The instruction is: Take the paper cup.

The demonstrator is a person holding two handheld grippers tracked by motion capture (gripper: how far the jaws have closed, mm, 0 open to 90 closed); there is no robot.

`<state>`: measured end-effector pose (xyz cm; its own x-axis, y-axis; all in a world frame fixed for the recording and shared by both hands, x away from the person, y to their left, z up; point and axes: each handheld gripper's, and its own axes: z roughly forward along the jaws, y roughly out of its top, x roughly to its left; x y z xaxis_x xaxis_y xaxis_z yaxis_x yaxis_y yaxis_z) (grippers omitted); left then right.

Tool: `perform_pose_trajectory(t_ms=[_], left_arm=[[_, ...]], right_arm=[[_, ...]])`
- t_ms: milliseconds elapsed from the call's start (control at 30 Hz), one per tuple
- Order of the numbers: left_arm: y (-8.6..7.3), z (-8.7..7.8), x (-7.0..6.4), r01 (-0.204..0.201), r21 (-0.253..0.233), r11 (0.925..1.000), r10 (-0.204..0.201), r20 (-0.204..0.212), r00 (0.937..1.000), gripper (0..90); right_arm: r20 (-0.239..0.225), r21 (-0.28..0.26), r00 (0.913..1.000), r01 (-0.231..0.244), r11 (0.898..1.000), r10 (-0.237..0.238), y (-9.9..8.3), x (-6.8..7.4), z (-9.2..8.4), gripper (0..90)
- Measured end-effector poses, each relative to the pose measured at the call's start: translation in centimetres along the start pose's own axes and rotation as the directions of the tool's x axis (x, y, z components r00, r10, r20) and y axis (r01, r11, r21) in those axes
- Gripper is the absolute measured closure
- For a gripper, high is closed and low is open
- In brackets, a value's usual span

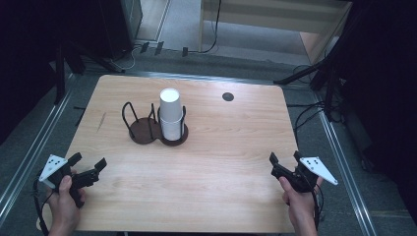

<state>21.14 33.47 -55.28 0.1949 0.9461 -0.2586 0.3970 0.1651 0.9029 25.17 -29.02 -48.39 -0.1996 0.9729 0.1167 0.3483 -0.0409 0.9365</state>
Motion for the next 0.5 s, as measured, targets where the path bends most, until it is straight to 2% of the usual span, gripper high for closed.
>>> perform_pose_trajectory(t_ms=[167, 300, 367, 500], left_arm=[[0.0, 0.0, 0.0, -0.001, 0.001, 1.0000, 0.001, 0.002, 1.0000, 0.0], [0.0, 0.0, 0.0, 0.000, 0.001, 1.0000, 0.000, 0.003, 1.0000, 0.0], [0.0, 0.0, 0.0, 0.001, 0.001, 1.0000, -0.001, 0.005, 1.0000, 0.0], [0.0, 0.0, 0.1, 0.003, 0.002, 1.0000, -0.003, 0.006, 1.0000, 0.0]], right_arm=[[-0.013, -0.003, 0.9999, 0.000, 1.000, 0.000, 1.0, 1.2, 0.6, 12.4], [-0.039, -0.014, 0.9992, 0.006, 1.000, -0.006, 2.1, 2.8, 1.4, 12.4], [-0.043, -0.015, 0.9991, 0.005, 1.000, -0.006, 2.2, 3.1, 1.6, 12.4], [-0.064, -0.009, 0.9978, 0.017, 1.000, -0.018, 2.8, 4.4, 2.4, 12.4]])
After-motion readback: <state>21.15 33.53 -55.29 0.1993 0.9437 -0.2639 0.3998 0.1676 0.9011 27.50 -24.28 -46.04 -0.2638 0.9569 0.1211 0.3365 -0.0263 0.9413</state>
